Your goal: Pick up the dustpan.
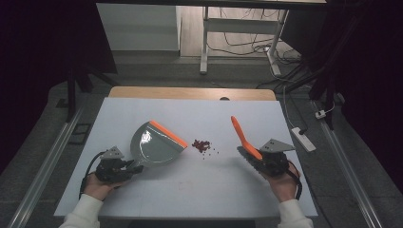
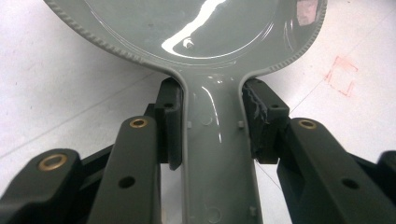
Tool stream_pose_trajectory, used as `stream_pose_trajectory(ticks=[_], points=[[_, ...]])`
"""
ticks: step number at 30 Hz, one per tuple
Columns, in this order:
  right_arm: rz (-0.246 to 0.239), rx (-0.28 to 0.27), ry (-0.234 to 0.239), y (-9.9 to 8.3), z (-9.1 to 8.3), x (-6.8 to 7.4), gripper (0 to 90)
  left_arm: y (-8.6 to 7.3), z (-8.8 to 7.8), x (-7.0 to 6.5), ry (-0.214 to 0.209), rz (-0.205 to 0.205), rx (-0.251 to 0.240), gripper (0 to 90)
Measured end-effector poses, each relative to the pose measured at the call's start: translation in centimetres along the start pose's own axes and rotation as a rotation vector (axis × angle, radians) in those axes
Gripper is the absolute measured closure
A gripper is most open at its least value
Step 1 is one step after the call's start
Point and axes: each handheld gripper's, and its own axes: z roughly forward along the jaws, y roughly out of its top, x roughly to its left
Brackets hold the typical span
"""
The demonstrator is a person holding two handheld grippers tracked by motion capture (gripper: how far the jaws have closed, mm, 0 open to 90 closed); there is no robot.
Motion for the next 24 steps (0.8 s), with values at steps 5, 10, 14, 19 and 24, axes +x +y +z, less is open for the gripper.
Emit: stream_pose_trajectory(ticks=[5,10,14,19,24], points=[[0.019,-0.013,0.006,0.5,0.5,-0.3,70.0,0.7,0.1,0.3,-0.037,0.038,-0.010,62.4],[0.021,-0.022,0.001,1.2,0.7,-0.2,70.0,1.4,0.4,0.5,-0.073,0.081,-0.007,62.4],[0.007,-0.038,-0.001,2.1,0.9,0.0,70.0,1.9,0.3,0.6,-0.089,0.102,-0.008,62.4],[-0.016,-0.045,0.006,3.2,1.6,0.2,70.0,2.0,0.1,0.2,-0.105,0.132,0.021,62.4],[-0.035,-0.054,0.024,4.1,2.1,0.5,70.0,2.2,0.1,-0.7,-0.123,0.176,0.058,62.4]])
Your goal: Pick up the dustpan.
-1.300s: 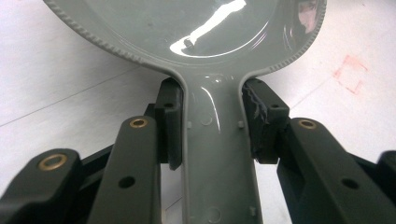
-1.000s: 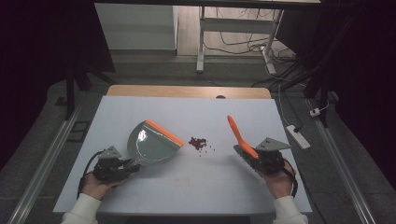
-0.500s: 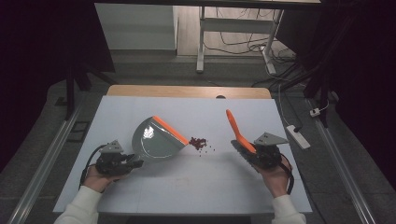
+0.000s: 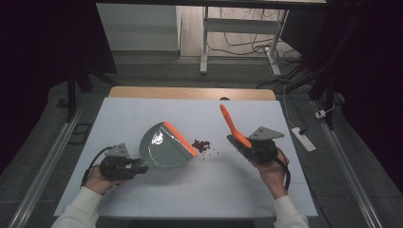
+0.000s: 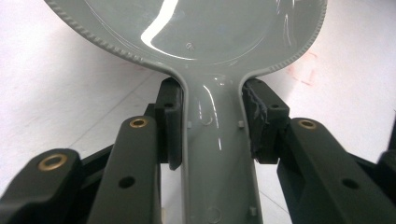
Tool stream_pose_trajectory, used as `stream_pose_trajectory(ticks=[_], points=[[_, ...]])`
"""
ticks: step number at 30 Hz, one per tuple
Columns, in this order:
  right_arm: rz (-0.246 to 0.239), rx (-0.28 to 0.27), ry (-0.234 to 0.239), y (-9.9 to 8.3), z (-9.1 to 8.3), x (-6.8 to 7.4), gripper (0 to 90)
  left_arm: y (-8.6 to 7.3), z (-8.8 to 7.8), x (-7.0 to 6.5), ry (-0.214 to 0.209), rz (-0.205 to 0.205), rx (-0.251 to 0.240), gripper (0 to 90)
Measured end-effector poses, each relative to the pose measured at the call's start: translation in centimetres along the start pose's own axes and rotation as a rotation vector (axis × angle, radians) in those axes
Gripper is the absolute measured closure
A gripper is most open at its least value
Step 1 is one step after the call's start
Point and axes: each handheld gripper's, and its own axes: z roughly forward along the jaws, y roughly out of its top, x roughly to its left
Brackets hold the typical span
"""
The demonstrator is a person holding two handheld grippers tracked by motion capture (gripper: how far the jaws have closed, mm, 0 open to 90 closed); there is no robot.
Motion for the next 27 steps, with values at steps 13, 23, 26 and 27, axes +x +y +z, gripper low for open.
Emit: stream_pose_trajectory(ticks=[13,23,26,27], points=[[-0.012,-0.020,0.053,1.8,1.8,0.2,70.0,0.6,0.7,-1.1,-0.036,0.054,0.066,62.4],[-0.016,0.004,0.080,2.6,4.0,0.4,70.0,0.8,1.2,-1.5,-0.054,0.063,0.108,62.3],[-0.023,0.011,0.084,2.9,4.7,0.5,70.0,0.9,1.5,-1.7,-0.062,0.066,0.123,62.3],[-0.024,0.011,0.086,3.0,4.9,0.5,70.0,0.9,1.6,-1.7,-0.062,0.067,0.127,62.3]])
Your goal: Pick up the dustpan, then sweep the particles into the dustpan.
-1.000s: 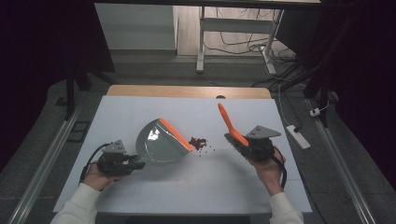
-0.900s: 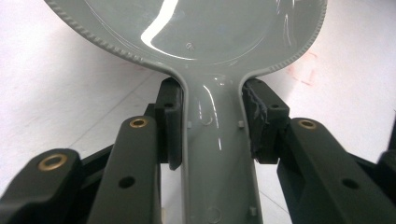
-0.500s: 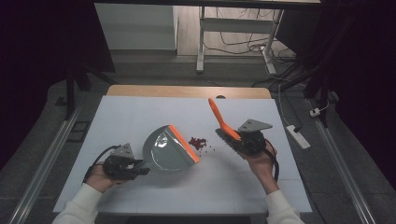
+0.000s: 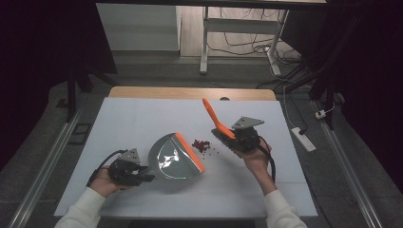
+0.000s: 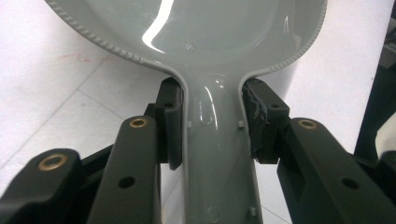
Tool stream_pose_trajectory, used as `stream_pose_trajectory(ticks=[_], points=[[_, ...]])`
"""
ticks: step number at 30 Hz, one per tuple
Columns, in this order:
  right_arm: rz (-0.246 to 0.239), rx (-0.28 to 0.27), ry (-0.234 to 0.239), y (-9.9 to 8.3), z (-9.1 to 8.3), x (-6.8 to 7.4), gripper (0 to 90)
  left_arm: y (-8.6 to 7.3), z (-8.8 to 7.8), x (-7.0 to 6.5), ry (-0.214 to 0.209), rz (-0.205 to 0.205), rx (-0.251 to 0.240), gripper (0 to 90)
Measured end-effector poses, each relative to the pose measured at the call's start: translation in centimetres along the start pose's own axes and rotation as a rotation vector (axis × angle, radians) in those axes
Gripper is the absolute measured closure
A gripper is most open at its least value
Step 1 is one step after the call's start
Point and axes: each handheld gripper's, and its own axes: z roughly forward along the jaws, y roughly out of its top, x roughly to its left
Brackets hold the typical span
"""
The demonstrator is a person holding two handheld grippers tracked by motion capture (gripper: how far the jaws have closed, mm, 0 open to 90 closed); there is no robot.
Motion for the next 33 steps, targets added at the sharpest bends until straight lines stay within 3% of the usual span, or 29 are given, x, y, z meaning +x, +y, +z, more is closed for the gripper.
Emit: stream_pose_trajectory(ticks=[8,16,33], points=[[-0.009,0.007,0.009,0.4,1.0,0.0,70.0,0.0,0.4,0.0,0.013,-0.010,0.036,62.3],[-0.010,0.017,0.010,0.4,1.7,-0.2,70.0,0.1,0.4,0.1,0.016,-0.043,0.050,62.3],[-0.009,0.046,0.009,0.6,3.6,-0.8,70.1,0.4,0.7,0.2,0.006,-0.060,0.058,62.3]])
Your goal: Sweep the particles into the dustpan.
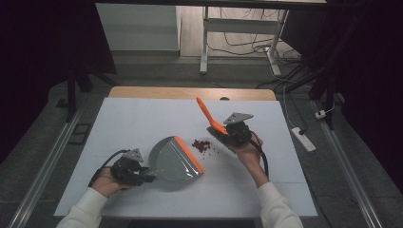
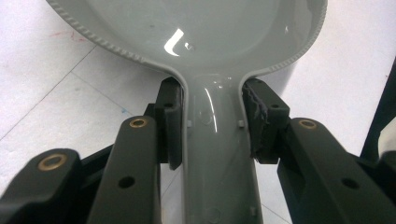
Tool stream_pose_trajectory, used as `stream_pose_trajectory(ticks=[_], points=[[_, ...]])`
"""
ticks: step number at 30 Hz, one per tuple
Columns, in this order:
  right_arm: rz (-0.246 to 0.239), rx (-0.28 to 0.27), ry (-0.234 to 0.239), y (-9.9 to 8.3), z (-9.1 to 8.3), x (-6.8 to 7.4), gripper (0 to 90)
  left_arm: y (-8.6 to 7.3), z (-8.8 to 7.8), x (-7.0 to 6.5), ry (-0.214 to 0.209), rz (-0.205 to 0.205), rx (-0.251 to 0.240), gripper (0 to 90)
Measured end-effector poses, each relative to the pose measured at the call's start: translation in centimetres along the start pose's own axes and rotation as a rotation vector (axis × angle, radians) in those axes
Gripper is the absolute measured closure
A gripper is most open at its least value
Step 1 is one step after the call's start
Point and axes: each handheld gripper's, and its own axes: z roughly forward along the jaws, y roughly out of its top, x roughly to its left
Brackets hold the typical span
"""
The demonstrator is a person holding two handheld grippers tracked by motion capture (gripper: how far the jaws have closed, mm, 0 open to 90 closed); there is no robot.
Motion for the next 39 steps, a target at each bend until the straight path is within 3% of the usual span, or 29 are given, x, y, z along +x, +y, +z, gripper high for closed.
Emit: stream_pose_trajectory(ticks=[15,29,39], points=[[-0.017,0.045,0.007,0.3,2.3,-0.1,70.0,0.7,0.7,0.7,-0.024,-0.008,0.028,62.3],[-0.042,0.100,0.030,0.2,4.3,1.1,70.0,0.8,0.9,1.0,-0.044,-0.017,0.035,62.3],[-0.060,0.099,0.051,0.4,4.8,1.9,70.0,0.9,1.1,1.1,-0.056,-0.026,0.038,62.3]])
